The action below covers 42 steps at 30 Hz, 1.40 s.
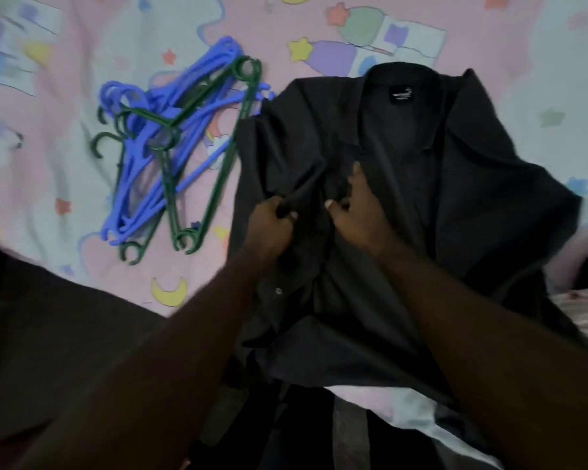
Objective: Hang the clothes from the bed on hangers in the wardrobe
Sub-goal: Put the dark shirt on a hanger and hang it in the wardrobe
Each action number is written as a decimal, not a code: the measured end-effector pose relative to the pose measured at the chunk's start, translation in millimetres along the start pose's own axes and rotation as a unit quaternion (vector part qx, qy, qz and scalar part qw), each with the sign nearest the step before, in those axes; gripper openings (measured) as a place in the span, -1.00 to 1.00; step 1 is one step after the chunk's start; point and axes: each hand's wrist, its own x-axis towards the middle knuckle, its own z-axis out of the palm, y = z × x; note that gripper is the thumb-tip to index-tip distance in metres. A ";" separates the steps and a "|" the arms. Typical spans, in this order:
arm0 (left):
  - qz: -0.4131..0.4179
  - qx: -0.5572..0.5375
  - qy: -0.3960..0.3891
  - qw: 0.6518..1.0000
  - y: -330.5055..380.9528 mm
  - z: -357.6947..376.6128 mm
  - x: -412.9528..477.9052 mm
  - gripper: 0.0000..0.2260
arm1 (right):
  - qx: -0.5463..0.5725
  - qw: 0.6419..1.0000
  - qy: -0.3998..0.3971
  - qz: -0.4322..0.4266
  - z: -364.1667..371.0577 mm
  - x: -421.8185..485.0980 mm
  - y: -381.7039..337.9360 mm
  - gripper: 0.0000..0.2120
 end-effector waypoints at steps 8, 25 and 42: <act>-0.009 0.053 0.147 0.988 -57.1 -73.7 -8.8 -0.80 | -0.140 0.959 0.011 -0.245 66.8 -20.4 -46.5 -0.37; -0.008 0.350 0.051 0.935 -60.5 -105.3 46.3 -0.76 | -0.066 0.993 -0.071 -0.073 110.9 -43.8 -44.5 -0.33; 0.261 0.259 0.065 0.928 53.3 -70.4 1.4 -0.88 | 0.351 0.935 0.058 -0.015 -21.2 -16.5 -87.2 -0.76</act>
